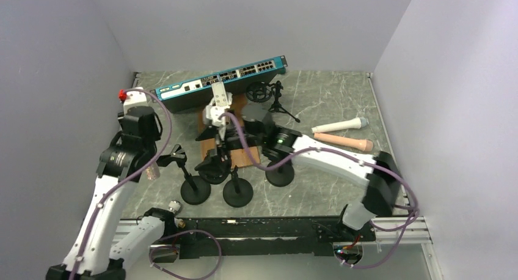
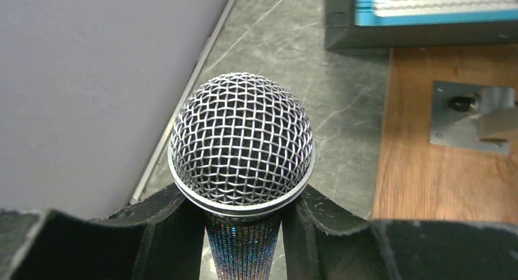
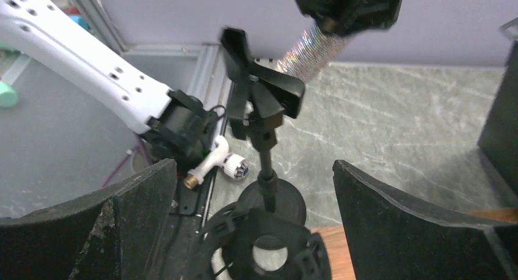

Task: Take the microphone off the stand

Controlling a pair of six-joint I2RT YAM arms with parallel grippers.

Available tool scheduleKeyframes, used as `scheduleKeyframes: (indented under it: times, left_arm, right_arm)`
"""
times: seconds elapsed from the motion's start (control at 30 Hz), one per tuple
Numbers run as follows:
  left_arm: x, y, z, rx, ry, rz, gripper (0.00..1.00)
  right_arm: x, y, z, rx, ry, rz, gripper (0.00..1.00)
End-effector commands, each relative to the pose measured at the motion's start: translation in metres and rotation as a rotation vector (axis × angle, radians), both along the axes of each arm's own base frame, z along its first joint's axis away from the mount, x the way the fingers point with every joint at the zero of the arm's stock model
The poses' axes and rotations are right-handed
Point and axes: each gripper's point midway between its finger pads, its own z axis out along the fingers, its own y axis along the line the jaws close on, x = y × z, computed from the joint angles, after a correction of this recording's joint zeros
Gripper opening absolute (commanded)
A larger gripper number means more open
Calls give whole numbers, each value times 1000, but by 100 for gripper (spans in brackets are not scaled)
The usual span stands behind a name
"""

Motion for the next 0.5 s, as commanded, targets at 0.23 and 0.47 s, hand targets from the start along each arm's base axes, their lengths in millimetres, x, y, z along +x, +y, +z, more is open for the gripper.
scheduleKeyframes:
  times: [0.23, 0.47]
  left_arm:
    - [64, 45, -54, -421, -21, 248, 0]
    - [95, 63, -149, -851, 75, 328, 0]
  right_arm:
    - [-60, -113, 91, 307, -10, -71, 100]
    - [-86, -164, 105, 408, 25, -112, 100]
